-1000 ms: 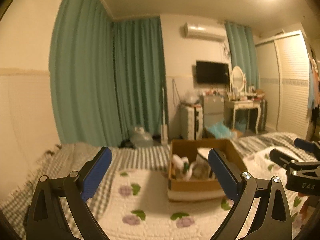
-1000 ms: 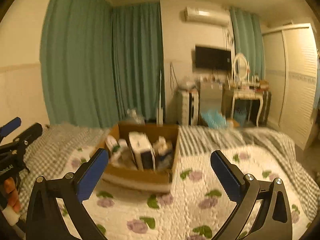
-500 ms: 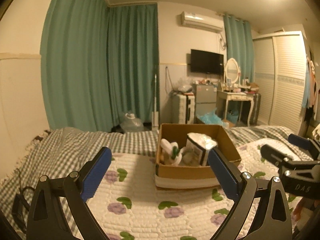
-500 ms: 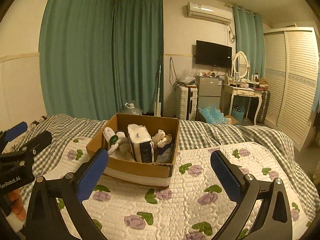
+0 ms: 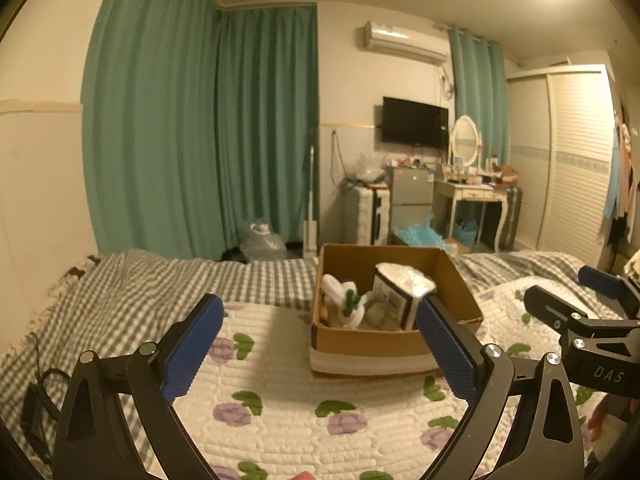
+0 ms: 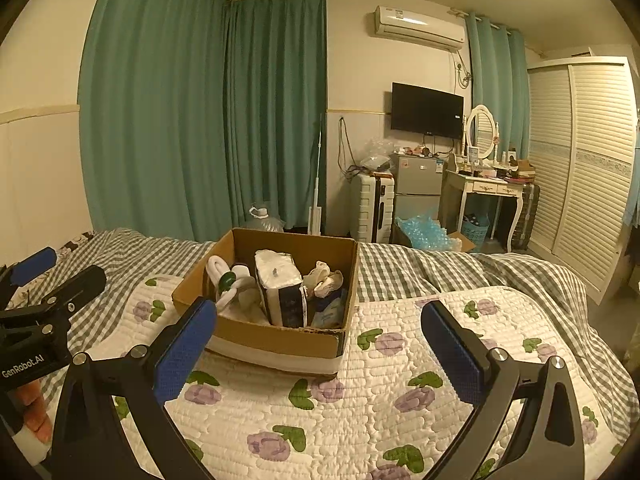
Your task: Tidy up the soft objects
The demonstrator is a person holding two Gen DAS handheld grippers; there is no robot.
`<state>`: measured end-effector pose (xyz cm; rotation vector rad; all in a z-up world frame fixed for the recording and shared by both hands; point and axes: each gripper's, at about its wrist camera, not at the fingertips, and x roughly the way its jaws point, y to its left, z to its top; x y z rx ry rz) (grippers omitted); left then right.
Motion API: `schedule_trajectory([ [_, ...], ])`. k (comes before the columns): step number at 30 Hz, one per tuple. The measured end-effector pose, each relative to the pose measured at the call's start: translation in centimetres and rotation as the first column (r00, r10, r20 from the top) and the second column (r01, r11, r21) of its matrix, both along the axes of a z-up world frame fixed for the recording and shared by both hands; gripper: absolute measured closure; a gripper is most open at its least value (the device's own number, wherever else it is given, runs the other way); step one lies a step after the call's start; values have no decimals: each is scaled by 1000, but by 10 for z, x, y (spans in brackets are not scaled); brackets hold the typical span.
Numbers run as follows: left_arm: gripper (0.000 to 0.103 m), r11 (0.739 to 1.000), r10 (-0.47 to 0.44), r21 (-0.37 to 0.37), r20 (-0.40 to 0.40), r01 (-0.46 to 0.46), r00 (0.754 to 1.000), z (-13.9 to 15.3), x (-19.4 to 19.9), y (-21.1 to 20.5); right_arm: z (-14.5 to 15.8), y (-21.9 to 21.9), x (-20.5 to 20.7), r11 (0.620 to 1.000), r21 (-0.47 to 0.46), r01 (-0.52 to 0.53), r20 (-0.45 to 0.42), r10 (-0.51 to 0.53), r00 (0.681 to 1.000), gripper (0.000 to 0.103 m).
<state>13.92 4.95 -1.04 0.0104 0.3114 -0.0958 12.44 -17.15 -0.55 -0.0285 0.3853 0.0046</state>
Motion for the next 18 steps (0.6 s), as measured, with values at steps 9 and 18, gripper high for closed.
schedule_trajectory([
  [9,4,1000,-13,8,-4,13,1000,0,0,0,-2,-2,2,1000,19,6,-15,-6,1000,0],
  [18,4,1000,-14,9,-18,15,1000,-2,3,2,-1,-3,2,1000,17,7,-15,-7,1000,0],
])
